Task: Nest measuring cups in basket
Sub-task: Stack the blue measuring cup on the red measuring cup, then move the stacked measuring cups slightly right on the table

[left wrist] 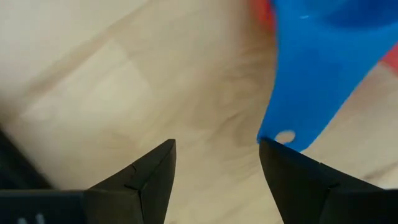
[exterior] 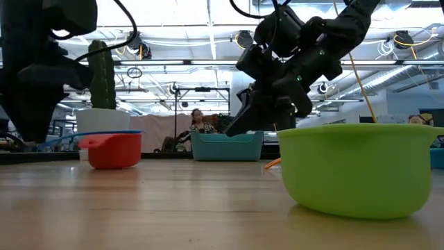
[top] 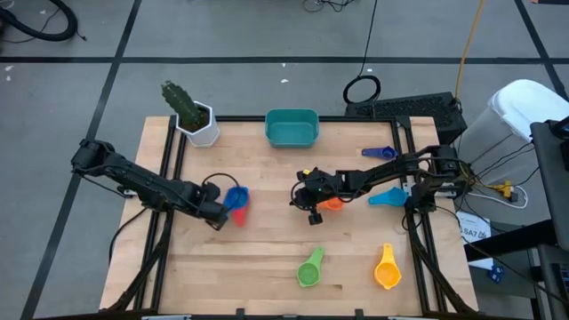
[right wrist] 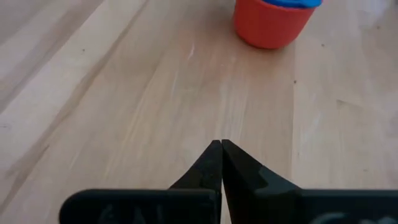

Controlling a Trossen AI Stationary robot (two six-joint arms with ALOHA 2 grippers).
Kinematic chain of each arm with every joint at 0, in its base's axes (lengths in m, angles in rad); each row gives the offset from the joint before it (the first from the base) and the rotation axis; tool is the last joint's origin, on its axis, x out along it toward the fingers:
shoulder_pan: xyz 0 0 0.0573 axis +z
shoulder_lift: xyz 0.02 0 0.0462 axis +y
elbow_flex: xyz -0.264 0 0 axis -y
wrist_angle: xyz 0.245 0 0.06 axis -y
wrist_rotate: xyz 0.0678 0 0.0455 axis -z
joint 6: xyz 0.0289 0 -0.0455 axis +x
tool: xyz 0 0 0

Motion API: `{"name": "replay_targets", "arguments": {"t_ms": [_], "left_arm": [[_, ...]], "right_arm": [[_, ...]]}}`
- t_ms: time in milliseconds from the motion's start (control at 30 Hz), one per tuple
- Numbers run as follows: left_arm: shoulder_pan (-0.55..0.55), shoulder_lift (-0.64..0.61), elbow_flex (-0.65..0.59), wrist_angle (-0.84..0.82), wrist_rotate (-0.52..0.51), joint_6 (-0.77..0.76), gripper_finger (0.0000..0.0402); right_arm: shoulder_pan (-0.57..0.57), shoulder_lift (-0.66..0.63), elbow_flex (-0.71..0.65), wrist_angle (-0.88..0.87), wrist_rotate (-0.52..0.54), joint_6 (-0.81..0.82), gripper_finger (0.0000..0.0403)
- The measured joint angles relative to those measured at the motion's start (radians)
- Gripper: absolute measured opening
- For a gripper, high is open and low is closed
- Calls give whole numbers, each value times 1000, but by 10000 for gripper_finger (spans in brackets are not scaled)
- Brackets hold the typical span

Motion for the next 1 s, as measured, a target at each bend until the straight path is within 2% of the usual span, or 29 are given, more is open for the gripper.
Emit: {"name": "replay_targets", "arguments": {"t_ms": [267,433,533,633,800,1000], "left_arm": [[26,0,0,-36,-6,66,234],[56,0,0,-166,-72,119,234],[91,-1,-2,-253,-160,132,234],[135,-16,1,-208,-233,176,234],[225,-11,-1,-78,-205,281,234],[285,15,-4,16,-207,333,234]], "right_arm": [[0,0,0,-1,0,18,0],[0,0,0,-2,0,18,0],[0,0,0,-2,0,18,0],[0,0,0,-1,0,18,0],[0,0,0,-2,0,32,0],[2,0,0,-4,-28,46,0]]}}
